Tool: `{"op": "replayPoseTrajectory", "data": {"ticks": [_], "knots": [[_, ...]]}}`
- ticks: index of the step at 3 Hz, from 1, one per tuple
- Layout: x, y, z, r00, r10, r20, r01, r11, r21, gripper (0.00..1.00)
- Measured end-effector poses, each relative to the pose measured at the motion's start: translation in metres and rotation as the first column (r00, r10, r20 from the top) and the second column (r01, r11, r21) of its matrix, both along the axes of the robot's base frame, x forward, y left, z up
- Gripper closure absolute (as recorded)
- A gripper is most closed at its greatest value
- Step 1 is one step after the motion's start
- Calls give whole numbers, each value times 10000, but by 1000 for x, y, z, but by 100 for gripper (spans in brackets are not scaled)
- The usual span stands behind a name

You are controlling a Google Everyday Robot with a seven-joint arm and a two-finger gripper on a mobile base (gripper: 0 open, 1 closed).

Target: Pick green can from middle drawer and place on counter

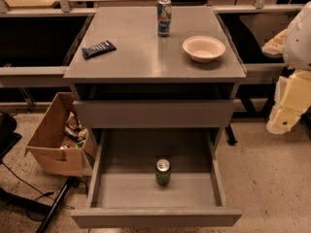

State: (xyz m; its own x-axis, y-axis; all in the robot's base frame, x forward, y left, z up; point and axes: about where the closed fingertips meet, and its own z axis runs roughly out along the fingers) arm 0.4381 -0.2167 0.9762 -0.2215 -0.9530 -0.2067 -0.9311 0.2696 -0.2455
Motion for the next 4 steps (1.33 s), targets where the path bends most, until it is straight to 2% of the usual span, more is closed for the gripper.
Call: {"op": "replayPoseTrajectory", "data": {"ticks": [2,3,4], "knots": [[0,0,-2,10000,-21,90,21,9999,100,0],[-1,-3,-43,9994,-118,333,78,9931,1167,0],[-14,-15,-97,9981,-156,597,-3,9663,2576,0]]}}
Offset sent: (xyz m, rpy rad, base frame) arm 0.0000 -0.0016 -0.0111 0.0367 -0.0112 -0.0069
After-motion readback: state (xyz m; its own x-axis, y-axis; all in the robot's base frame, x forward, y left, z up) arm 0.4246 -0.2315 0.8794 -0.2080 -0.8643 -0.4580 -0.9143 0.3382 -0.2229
